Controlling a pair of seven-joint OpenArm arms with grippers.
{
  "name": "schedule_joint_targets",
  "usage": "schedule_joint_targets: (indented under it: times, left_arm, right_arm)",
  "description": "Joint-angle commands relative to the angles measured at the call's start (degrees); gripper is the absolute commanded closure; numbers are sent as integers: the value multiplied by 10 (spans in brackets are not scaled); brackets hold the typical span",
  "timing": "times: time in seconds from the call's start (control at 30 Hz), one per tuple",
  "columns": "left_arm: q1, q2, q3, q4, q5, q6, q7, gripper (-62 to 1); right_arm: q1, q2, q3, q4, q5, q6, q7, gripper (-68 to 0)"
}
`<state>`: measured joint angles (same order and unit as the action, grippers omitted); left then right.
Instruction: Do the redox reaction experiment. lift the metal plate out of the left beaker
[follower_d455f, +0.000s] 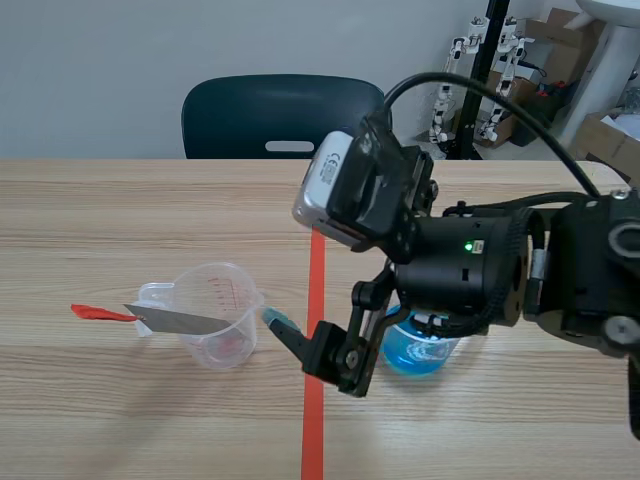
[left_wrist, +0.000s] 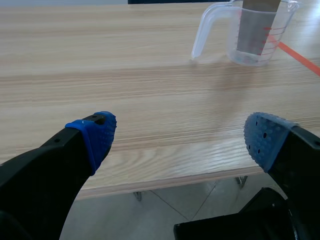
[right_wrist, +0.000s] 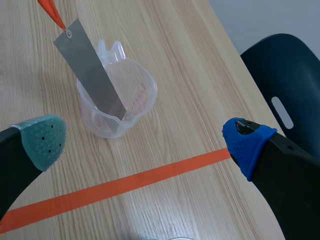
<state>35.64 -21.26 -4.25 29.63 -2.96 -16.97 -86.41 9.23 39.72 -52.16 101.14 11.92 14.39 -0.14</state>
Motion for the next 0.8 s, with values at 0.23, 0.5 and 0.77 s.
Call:
schedule_joint_targets:
  times: [0.23, 0.5, 0.77]
  left_arm:
    - [-2, 84, -2, 36, 71, 87, -26, -540]
    - [-2, 116, -2, 105, 92, 87, -26, -540]
    - [-1, 117, -2, 151, 101, 87, -26, -540]
  right_arm:
    - [52, -58, -62, -50, -30, -2, 2, -679]
    - [71, -108, -90, -85, -63, -2, 3, -679]
    - [71, -151, -90, -118, -81, -2, 9, -679]
